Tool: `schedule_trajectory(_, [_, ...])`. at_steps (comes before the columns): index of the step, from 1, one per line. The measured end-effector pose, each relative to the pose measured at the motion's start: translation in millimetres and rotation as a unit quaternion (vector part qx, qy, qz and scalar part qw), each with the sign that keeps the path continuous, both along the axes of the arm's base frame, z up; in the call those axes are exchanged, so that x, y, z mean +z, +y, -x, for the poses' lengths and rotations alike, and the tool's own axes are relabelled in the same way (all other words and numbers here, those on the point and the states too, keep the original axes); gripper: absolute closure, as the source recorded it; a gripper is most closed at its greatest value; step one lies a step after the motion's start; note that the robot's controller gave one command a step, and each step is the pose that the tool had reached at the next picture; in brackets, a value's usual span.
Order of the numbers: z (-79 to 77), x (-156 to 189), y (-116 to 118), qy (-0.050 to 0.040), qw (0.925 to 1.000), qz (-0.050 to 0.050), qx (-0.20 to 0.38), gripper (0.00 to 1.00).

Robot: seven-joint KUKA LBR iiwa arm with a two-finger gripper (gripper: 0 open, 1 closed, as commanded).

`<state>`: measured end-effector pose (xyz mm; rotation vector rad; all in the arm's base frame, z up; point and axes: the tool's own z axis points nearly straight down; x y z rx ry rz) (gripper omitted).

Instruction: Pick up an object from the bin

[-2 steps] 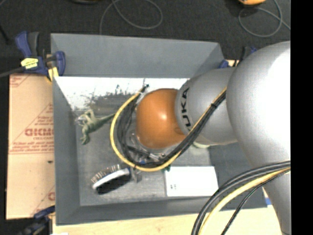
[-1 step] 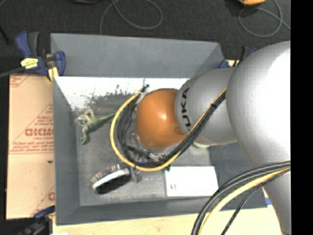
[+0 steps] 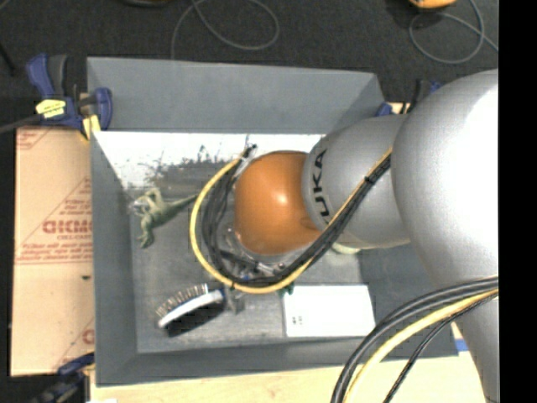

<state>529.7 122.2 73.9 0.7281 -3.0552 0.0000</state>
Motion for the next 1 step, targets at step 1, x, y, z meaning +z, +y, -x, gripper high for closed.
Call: schedule_trajectory(1, [1.8, 21.2, -0.4, 0.0036, 1.0000, 0.001, -0.001, 1.00])
